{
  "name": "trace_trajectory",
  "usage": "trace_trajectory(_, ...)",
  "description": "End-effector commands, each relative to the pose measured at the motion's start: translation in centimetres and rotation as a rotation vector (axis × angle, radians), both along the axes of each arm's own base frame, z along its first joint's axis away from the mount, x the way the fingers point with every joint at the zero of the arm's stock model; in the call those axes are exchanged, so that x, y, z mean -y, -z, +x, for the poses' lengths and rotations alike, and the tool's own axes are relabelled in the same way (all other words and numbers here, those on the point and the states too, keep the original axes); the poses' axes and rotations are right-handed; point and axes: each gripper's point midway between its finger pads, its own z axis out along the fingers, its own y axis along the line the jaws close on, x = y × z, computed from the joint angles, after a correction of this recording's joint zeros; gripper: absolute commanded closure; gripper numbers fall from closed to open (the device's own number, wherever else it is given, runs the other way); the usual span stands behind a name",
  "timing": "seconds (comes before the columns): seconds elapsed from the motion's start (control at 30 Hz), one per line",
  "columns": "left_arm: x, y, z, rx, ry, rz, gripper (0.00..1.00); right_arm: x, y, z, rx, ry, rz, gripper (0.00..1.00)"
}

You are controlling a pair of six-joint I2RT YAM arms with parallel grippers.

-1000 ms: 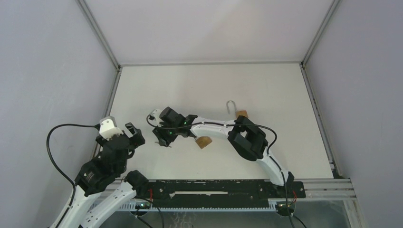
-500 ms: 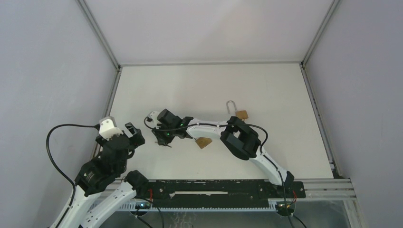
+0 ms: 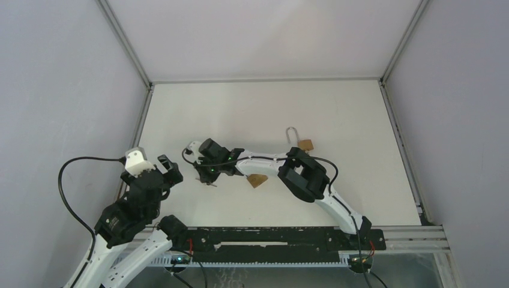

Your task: Unlock with the key

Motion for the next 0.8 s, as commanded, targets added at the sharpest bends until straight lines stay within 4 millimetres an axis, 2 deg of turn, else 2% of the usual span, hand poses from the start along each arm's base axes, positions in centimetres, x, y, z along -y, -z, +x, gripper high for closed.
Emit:
trace_trajectory(0.0, -0.3, -0.5, 0.1, 0.018, -0.024, -0.003, 0.07, -0.3, -0.1, -0.9, 0.006, -0.029, 0.008, 0.85)
trace_trajectory(0.2, -0.3, -0.5, 0.2, 0.018, -0.025, -0.003, 0.07, 0.0, -0.2, -1.0, 0.01, -0.032, 0.004, 1.0)
trace_trajectory(0.33, -0.2, -0.5, 0.2, 0.019, -0.018, -0.003, 0.07, -0.1, -1.4, -1.2, -0.028, -0.02, 0.054, 1.0)
trace_trajectory(0.5, 0.2, -0.7, 0.3, 0.028, 0.012, -0.011, 0.07, 1.3, -3.9, -0.3, -0.106, 0.047, 0.152, 1.0)
trace_trajectory(0.6, 0.8, -0.8, 0.3, 0.04, 0.05, -0.022, 0.06, 2.7, -6.4, 0.8, -0.109, 0.094, 0.22, 1.0)
trace_trajectory(0.77, 1.9, -1.4, 0.2, 0.075, 0.132, -0.05, 0.06, 5.2, -10.4, 0.9, -0.086, 0.123, 0.269, 1.0)
